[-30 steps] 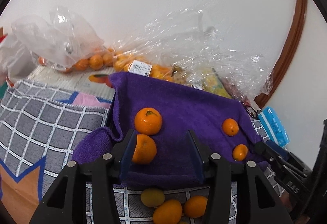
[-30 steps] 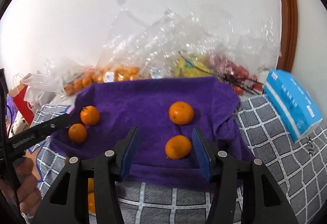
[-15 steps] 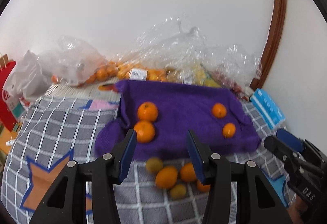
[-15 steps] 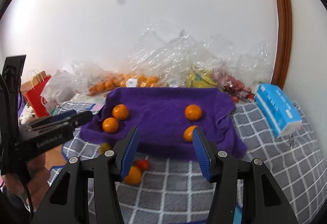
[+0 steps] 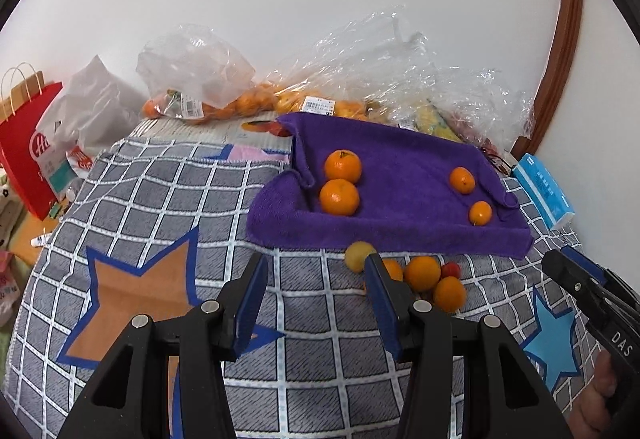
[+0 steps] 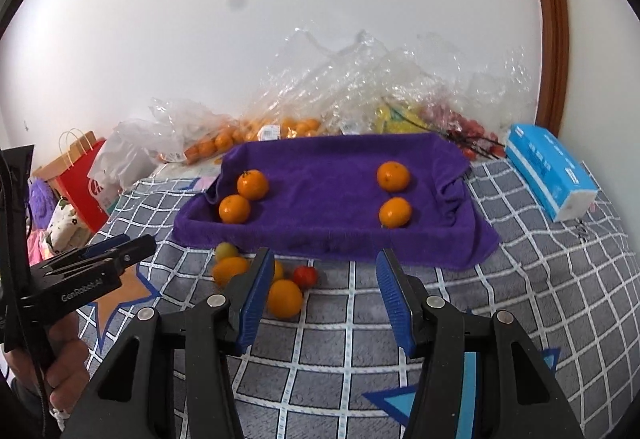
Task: Organize fruits
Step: 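Withdraw both grippers from the towel toward the loose fruit on the bedspread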
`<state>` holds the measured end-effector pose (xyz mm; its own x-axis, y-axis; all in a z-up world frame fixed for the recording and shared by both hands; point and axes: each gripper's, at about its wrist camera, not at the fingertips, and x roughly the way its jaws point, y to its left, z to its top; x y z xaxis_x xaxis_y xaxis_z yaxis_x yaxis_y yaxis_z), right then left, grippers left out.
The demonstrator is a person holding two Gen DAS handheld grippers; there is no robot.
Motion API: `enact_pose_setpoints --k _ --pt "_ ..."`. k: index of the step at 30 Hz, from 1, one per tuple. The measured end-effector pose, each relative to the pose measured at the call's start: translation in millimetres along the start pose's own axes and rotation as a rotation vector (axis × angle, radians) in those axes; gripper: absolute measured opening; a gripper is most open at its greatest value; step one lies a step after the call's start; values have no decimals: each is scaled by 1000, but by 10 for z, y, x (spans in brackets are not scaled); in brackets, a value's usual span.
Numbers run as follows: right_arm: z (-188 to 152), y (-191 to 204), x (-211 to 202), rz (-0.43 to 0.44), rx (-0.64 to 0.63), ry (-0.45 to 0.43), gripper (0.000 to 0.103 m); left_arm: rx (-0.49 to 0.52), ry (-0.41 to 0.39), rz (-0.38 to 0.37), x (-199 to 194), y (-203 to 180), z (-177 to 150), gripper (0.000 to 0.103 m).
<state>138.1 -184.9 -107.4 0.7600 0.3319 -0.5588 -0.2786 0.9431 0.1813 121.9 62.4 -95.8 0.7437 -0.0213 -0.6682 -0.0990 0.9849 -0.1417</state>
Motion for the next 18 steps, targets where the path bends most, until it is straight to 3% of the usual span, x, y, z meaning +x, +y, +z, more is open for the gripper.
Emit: enact_pose_setpoints --k 7,18 --pt "-76 29 4 2 -2 15 54 -25 49 -26 39 121 -40 48" --pt "-248 208 334 34 -28 103 49 14 125 27 212 208 -220 48"
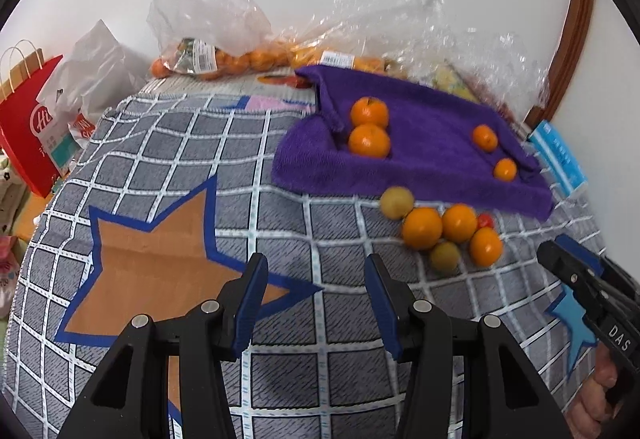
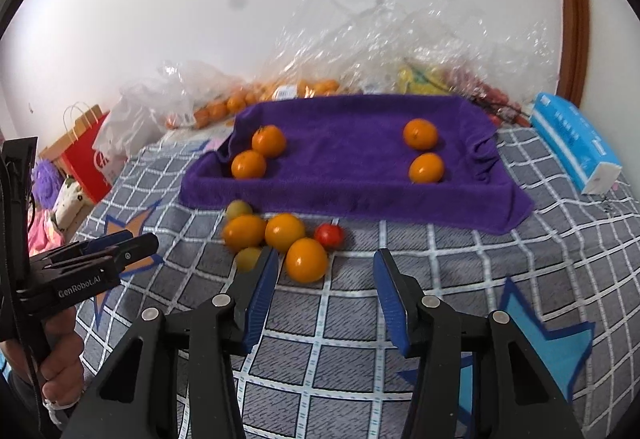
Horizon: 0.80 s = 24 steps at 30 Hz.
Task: Organize fruits
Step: 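Withdraw both grippers from the towel toward the loose fruit on the bedspread, then close the right gripper on a large orange tangerine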
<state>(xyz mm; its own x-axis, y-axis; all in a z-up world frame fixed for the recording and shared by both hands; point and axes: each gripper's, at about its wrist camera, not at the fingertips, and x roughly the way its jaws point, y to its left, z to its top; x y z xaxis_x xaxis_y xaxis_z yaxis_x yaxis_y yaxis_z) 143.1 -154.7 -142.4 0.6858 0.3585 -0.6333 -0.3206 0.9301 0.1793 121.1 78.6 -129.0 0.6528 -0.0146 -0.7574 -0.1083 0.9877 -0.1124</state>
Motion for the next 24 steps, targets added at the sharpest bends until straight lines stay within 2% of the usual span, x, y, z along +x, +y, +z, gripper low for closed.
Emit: enact_pose_setpoints --k 7,9,11,16,21,24 --pt "-26 92 250 -14 -34 47 45 4 46 2 157 79 -51 48" --pt "-37 105 331 -17 -38 71 40 -8 55 -4 201 116 -72 48" --pt "-36 113 391 -16 -35 89 36 -7 57 -3 225 134 -90 48" --pt "-17 160 519 -25 -44 111 36 -4 34 0 220 163 -137 48" --pt "-9 197 654 -41 -52 135 36 41 13 29 222 100 -181 53" --pt "-39 200 700 -53 -61 118 33 54 17 26 224 88 -187 62"
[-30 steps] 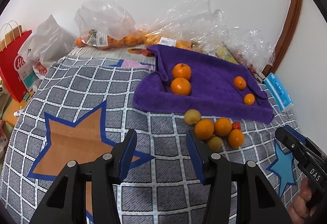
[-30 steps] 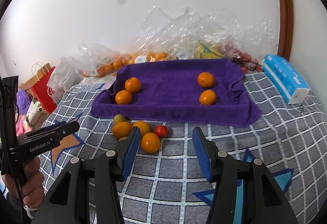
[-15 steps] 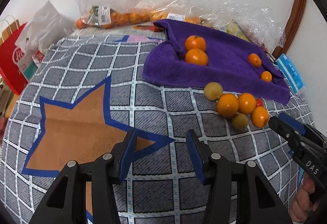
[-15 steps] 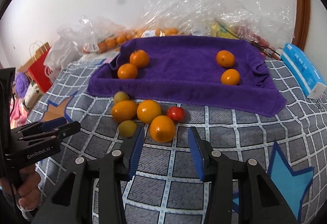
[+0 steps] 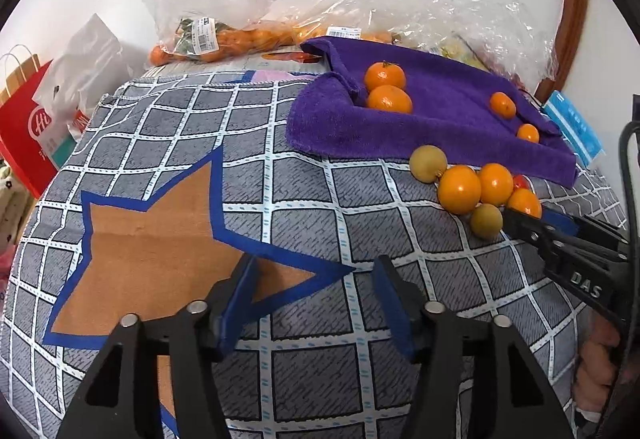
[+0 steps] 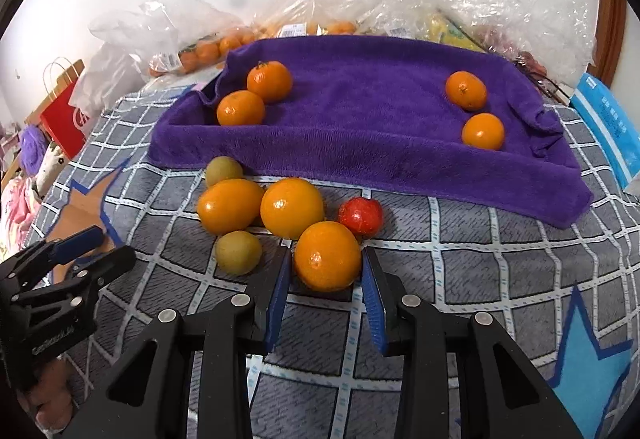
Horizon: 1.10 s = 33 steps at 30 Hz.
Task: Organize fruits
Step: 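Close the right gripper on a large orange tangerine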
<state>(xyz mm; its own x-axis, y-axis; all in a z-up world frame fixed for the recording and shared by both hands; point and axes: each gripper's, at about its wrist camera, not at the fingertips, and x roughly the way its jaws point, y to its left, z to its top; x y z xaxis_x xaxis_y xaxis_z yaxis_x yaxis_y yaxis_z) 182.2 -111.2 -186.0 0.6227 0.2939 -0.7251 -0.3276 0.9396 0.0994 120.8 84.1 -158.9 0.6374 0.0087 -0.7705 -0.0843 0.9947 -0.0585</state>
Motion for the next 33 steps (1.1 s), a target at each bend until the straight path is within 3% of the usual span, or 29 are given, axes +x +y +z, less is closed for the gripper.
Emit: enact_pose_setpoints --k 9,10,13,24,27,31,33 --pt "-61 -33 -171 5 -16 -29 32 21 12 5 13 -28 -4 70" --pt "-74 -57 -199 9 -10 -28 32 26 15 10 18 -37 -7 72" --pt "-115 -107 -284 6 -1 -36 32 31 38 54 56 -72 -16 95" --pt "-283 -501 -533 -19 57 -46 32 3 30 62 29 -35 -54 95" --pt "-330 -632 -534 -16 93 -44 32 21 28 67 15 -63 -61 89" --pt "-390 -743 -584 -22 108 -74 32 26 18 37 -59 -125 -83 60" --pt "-403 -782 -614 -29 107 -87 32 9 22 -1 -108 -172 -66 56"
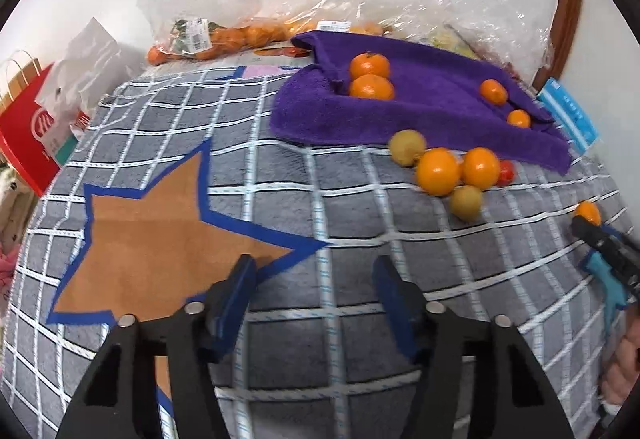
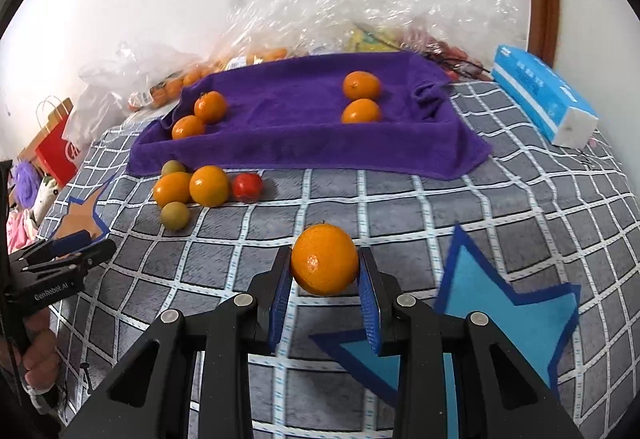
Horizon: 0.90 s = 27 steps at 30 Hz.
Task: Organize fruits
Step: 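Close the right gripper on a large orange tangerine, then grasp a greenish-yellow citrus with the left gripper while the right gripper holds its tangerine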
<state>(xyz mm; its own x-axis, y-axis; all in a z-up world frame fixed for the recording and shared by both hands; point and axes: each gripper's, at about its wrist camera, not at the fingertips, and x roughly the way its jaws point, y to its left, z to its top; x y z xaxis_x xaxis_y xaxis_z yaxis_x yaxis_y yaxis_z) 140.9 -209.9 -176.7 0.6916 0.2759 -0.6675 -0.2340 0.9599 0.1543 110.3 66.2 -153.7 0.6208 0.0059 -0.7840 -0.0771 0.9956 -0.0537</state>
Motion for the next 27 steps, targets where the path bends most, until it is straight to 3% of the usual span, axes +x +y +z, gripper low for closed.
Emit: enact_pose_setpoints --k 2,7,15,24,27 --pt "2 -48 -26 -16 1 -13 32 -6 -1 -46 -43 -76 27 56" --pt "4 -199 -81 -35 25 -31 32 39 -6 -70 -59 -389 122 56" --pt "-68 -348 -83 -21 55 -41 32 -2 25 -166 80 -632 175 44" --pt "-89 -324 -98 28 47 -50 32 -47 38 -159 227 -734 261 40" --pt "-93 -341 -86 57 56 -44 32 -39 39 -137 281 -790 278 31"
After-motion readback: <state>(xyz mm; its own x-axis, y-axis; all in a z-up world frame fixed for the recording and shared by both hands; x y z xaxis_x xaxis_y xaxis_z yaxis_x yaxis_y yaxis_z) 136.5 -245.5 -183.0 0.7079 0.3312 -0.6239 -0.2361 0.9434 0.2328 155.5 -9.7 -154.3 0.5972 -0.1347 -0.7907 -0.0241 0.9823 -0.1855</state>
